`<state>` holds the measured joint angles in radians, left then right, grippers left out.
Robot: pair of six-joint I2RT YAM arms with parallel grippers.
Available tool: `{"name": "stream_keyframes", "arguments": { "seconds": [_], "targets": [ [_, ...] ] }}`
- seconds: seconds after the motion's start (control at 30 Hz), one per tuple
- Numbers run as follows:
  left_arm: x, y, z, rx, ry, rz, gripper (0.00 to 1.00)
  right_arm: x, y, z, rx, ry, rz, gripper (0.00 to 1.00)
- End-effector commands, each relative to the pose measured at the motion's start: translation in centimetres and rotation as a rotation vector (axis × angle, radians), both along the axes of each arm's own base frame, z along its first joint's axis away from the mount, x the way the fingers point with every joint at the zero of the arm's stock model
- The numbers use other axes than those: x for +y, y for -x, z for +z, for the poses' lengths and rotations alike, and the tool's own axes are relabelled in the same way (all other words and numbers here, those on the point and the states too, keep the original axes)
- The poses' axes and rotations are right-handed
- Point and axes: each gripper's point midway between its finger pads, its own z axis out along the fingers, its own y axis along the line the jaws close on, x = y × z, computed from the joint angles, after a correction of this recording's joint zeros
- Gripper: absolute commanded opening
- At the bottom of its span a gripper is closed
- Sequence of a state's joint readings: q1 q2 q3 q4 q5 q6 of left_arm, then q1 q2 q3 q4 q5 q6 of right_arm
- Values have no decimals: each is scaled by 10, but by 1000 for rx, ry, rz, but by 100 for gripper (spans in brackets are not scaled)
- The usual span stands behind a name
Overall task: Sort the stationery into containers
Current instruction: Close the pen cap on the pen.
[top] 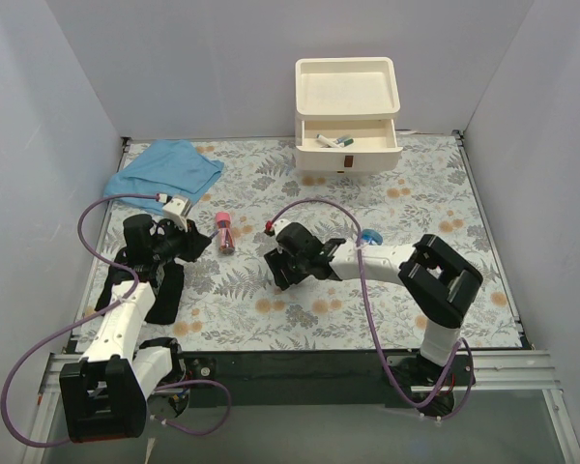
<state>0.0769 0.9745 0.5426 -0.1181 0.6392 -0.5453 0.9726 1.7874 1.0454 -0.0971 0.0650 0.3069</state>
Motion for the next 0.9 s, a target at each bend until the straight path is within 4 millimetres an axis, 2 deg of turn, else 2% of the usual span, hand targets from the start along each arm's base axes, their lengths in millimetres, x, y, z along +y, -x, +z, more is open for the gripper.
{"name": "stream_keyframes", "arguments": {
  "seconds": [0.0,0.13,0.3,0.4,0.53,0.73,0.87],
  "targets": [
    [1,0,6,-49,-24,-10,0,0,20,-12,-4,50,62,65],
    [-1,1,6,-53,-25,-15,0,5,25,-6,-31,42,99,65],
    [-2,-1,7,-61,-21,-15,0,0,29,-8,-22,56,103,61],
    [-2,-1,6,-65,-23,-15,0,-7,31,-12,-22,74,102,53],
    [-3,-1,7,-70,-23,-18,0,-13,35,-22,-6,100,111,34],
    [-3,-2,8,-79,-20,-15,0,-25,43,-44,15,176,168,32],
    [-3,-2,9,-82,-18,-12,0,-36,58,-57,23,212,239,31]
  ]
}}
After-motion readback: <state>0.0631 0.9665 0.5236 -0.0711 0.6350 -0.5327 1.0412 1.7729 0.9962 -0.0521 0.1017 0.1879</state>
